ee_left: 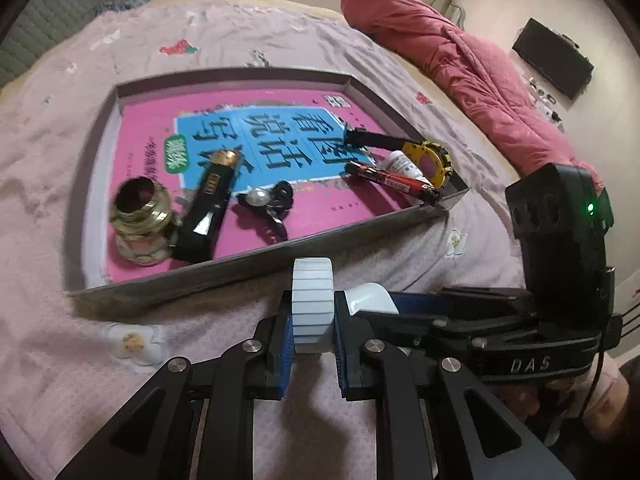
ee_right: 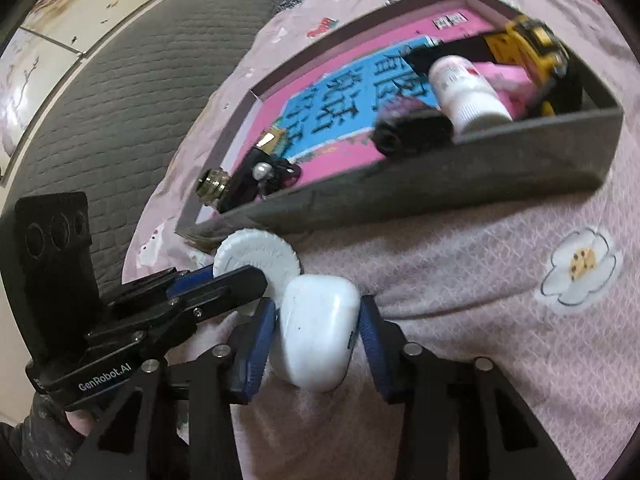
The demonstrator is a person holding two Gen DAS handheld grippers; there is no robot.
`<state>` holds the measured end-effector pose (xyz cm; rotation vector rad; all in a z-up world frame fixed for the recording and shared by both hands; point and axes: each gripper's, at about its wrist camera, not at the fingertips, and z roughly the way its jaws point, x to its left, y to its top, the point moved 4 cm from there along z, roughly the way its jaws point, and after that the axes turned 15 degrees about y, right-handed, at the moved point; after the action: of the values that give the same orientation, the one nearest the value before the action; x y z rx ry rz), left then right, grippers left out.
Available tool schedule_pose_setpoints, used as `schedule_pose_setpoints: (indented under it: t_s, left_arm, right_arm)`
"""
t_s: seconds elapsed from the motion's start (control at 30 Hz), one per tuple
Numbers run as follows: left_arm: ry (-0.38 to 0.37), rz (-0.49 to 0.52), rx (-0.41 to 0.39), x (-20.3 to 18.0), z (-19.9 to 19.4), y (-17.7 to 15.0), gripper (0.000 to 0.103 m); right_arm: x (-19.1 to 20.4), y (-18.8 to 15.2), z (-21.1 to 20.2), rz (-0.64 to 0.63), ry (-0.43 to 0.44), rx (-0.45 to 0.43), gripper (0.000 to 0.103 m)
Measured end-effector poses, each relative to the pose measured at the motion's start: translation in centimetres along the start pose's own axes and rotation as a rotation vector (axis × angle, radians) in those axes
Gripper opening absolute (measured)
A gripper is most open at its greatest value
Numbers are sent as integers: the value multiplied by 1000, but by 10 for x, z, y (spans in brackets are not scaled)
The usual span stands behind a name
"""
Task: Organize rigid objects
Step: 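Carry the white lid with the left gripper while the right gripper carries the oval case over the tray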
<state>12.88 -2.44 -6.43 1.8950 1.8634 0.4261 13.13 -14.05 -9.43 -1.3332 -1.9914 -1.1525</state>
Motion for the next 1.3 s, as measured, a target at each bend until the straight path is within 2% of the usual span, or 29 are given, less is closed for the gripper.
schedule_pose_setpoints:
  t_s: [0.03, 0.2, 0.37, 0.63, 0.8, 1.03, 1.3]
  left_arm:
    - [4, -1, -4, 2, -3, -1, 17]
    - [1, -51, -16, 21, -13, -3, 17]
    - [-10, -83, -32, 31, -22, -2, 17]
    - [-12, -89, -28, 32, -22, -6, 17]
    - [-8, -93, -40, 31, -26, -5, 17]
    - [6, -99, -83, 30, -42, 5, 17]
    - [46, -108, -120, 32, -57, 16, 17]
  right_arm:
    - [3, 1, 0, -16, -1, 2, 31]
    - [35, -6, 11, -246, -119, 53, 31]
    - [68, -23, 17, -455, -213, 73, 24]
    - [64, -38, 36, -459, -272, 142, 22]
    - [65, -33, 32, -451, -256, 109, 22]
    - [81, -23, 6, -485, -229, -13, 22]
    - [88, -5, -24, -498, -260, -158, 22]
